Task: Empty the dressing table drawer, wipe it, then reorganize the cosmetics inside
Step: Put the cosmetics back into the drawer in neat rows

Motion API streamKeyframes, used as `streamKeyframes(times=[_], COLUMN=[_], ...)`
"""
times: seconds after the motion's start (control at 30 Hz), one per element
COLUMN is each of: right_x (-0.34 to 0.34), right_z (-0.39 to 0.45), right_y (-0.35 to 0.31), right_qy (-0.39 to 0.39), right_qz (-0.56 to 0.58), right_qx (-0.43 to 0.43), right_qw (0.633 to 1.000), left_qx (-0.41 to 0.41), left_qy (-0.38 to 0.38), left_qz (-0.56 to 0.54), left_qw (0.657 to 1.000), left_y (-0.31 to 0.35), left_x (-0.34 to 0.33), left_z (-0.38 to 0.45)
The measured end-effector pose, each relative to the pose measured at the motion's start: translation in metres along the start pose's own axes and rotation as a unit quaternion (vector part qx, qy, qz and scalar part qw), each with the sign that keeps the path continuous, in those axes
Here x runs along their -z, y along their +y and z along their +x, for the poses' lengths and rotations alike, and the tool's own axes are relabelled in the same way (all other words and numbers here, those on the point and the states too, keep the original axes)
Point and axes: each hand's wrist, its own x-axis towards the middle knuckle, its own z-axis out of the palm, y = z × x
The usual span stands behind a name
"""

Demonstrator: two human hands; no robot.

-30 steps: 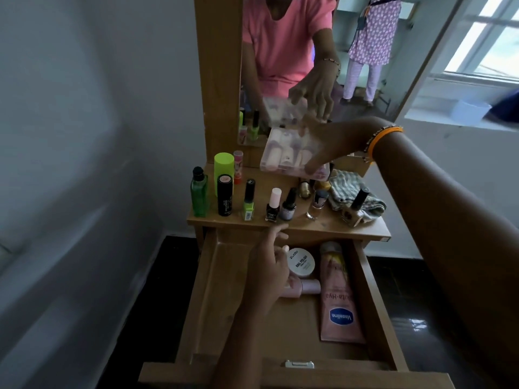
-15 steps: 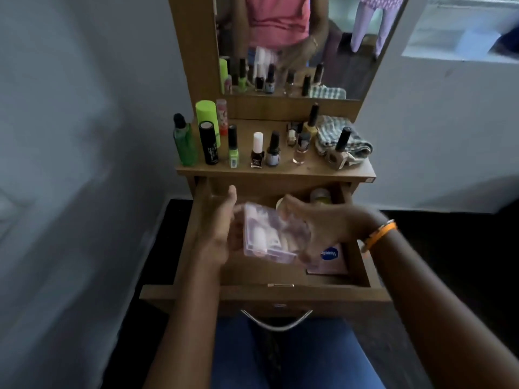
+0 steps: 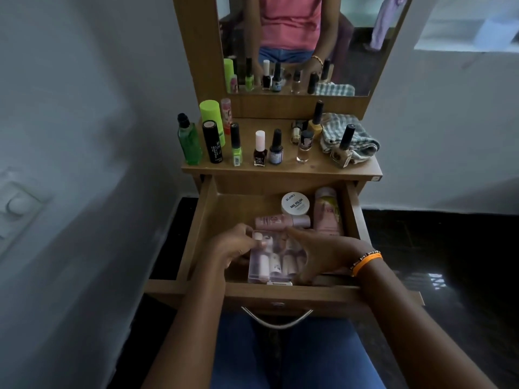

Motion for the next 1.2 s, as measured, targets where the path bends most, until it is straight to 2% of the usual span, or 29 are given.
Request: streamKeyframes(times=[0.2,0.33,0.5,0.67,0.77,0.87,1.03,1.1,1.2], right_x=[-0.002,0.002,0.005,0.009,0.009,0.01,0.008,0.008,0.006], right_z=[0.0,-0.002,-0.002,-0.001,0.003,0.011,0.02,0.022,0.028], right_y=[0.0,0.001,0.003,0.007,0.007,0.009,0.018,0.019,0.018], right_qy=[0.008,-0.011,-0.002,0.038,0.058,0.116,0.315,0.329,0.306], right_qz=[-0.035,0.017,0.028,0.076,0.056,-0.02,-0.051,-0.065,-0.118], right_qx=[-0.001,-0.009,-0.006,-0.029,-0.033,-0.04,-0.077,-0.091,-0.102], right_qw=[0.999,1.0,1.0,0.996,0.996,0.992,0.944,0.938,0.939], left_qx=[0.006,0.017,0.025,0.019,0.014,0.001,-0.015,-0.004,0.002], left_qy=[0.001,0.001,0.002,0.049,0.074,0.097,0.121,0.115,0.102], left_qz=[-0.005,-0.002,-0.015,-0.036,-0.038,-0.03,-0.014,-0.003,0.007], left_qw=[1.0,1.0,1.0,0.998,0.996,0.995,0.993,0.993,0.995], left_y=[0.0,0.004,0.005,0.004,0.003,0.001,0.0,0.0,0.0], left_x=[0.001,0.001,0.001,0.004,0.005,0.007,0.009,0.007,0.004], left_z=[0.0,0.0,0.0,0.003,0.005,0.008,0.008,0.008,0.008])
